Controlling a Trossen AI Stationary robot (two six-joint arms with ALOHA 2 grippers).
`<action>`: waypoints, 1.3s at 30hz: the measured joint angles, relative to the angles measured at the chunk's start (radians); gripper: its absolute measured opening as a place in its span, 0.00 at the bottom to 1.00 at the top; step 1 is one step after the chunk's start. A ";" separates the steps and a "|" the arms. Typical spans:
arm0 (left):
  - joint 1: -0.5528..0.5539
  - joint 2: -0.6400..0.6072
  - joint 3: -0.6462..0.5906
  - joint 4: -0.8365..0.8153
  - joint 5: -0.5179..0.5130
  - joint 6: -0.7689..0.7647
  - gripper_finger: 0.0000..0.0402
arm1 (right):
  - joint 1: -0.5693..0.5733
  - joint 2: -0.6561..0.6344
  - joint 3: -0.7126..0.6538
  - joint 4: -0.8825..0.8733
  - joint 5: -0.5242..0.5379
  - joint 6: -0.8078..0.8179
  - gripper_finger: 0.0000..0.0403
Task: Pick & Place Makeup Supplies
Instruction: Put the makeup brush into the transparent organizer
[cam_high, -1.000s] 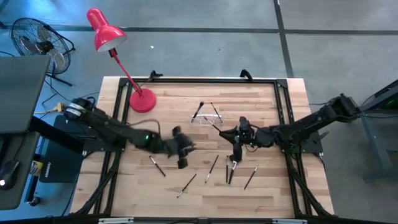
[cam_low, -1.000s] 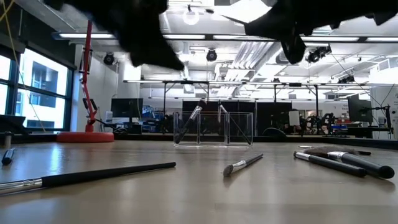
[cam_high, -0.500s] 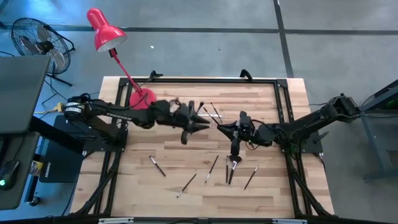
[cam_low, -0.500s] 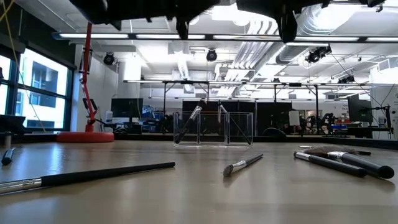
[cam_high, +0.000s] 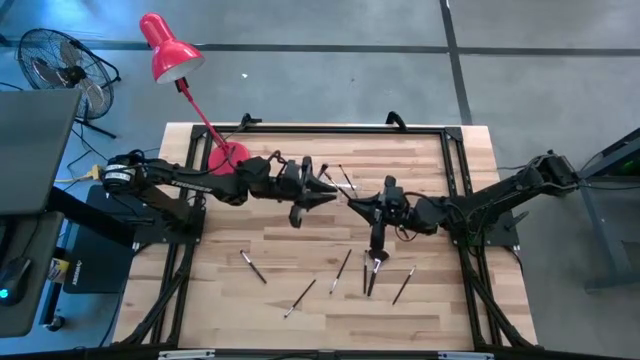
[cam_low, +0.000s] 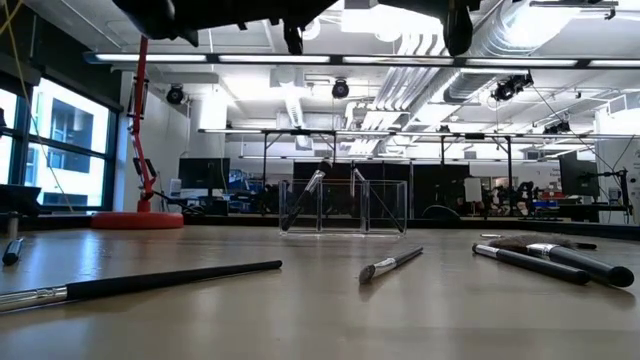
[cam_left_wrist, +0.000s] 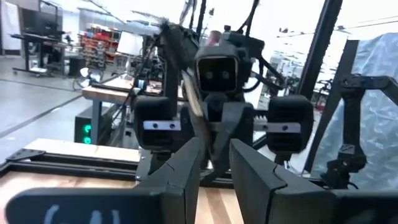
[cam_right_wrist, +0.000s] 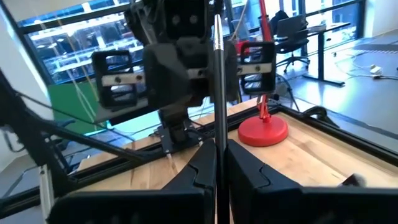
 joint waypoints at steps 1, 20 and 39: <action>0.000 0.000 0.000 -0.001 -0.007 0.000 0.21 | 0.000 0.001 0.000 0.000 -0.012 0.000 0.02; -0.002 0.000 0.000 0.026 -0.037 -0.031 0.21 | 0.000 0.000 0.000 -0.044 -0.049 0.026 0.03; -0.002 0.000 0.002 0.063 -0.047 -0.071 0.21 | 0.000 0.001 -0.002 -0.094 -0.022 0.026 0.02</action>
